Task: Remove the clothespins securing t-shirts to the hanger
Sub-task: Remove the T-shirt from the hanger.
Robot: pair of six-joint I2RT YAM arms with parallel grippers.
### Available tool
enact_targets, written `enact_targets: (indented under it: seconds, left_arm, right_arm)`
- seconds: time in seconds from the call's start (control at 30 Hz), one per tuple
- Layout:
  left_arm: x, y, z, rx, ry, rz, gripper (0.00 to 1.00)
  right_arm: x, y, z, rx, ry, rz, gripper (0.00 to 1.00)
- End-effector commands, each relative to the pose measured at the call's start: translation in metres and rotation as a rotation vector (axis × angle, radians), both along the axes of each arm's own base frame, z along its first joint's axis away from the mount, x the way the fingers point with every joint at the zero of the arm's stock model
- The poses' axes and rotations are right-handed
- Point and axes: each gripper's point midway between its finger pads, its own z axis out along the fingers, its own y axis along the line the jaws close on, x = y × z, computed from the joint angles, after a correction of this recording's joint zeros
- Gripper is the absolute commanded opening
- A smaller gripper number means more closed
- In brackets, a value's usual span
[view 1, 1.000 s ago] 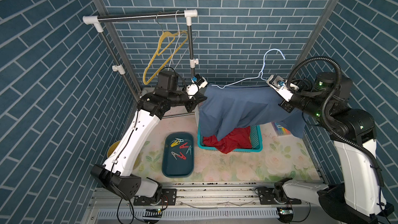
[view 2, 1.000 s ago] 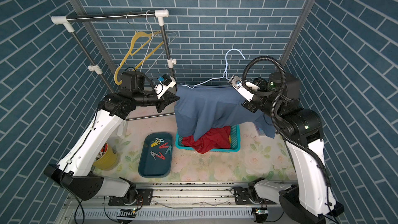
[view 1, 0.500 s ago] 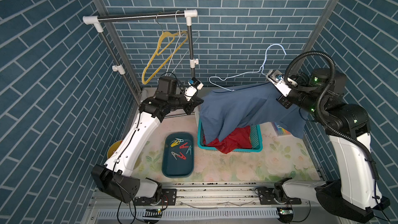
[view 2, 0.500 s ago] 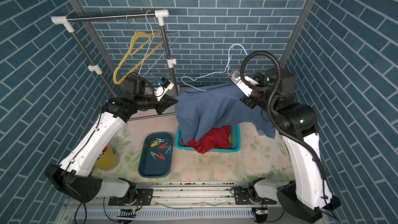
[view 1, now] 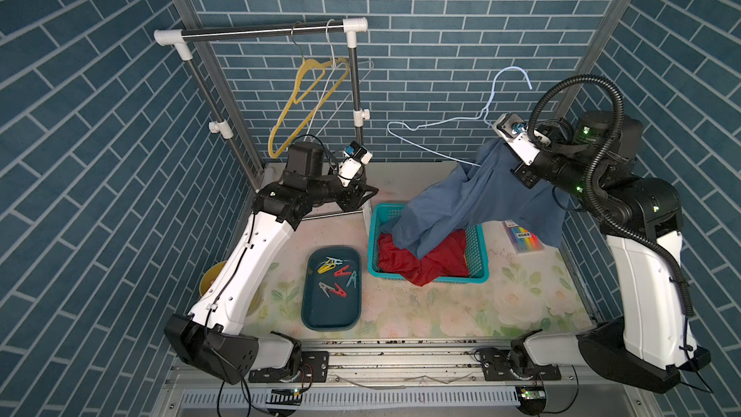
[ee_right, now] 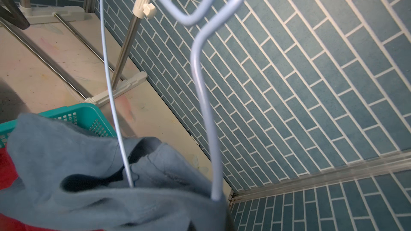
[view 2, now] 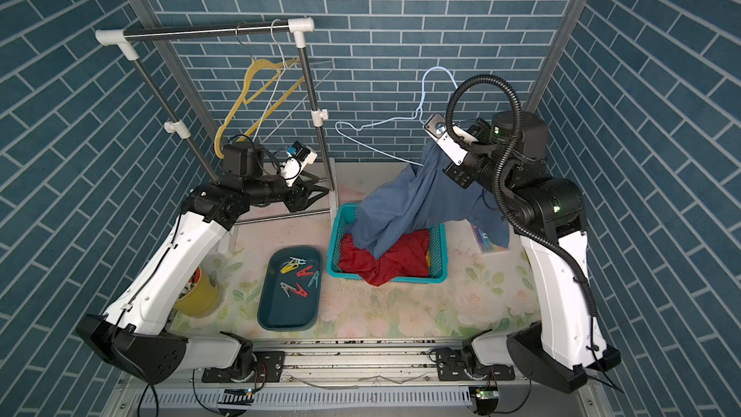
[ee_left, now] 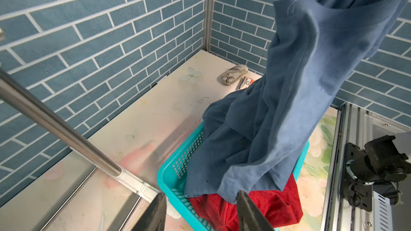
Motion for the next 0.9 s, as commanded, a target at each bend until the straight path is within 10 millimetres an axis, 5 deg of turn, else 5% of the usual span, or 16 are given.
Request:
enact_targets:
  seconds: [0.0, 0.17, 0.37, 0.63, 0.87]
  left_arm:
    - [-0.013, 0.016, 0.034, 0.015, -0.121, 0.047, 0.56]
    - [-0.035, 0.031, 0.069, 0.043, -0.25, 0.061, 0.59]
    - [-0.063, 0.024, 0.097, 0.048, -0.3, -0.062, 0.63]
    - [-0.051, 0.013, 0.085, 0.07, -0.206, -0.113, 0.64]
    - [-0.049, 0.0, 0.073, 0.049, -0.096, -0.178, 0.6]
  right_arm:
    - [0.004, 0.02, -0.002, 0.001, 0.008, 0.056, 0.0]
    - [0.003, 0.051, -0.02, -0.004, 0.081, 0.205, 0.0]
    - [-0.016, 0.091, -0.058, 0.018, 0.265, 0.457, 0.0]
    - [-0.032, 0.131, -0.076, 0.055, 0.332, 0.688, 0.0]
    - [-0.027, 0.142, -0.094, 0.022, 0.368, 0.712, 0.0]
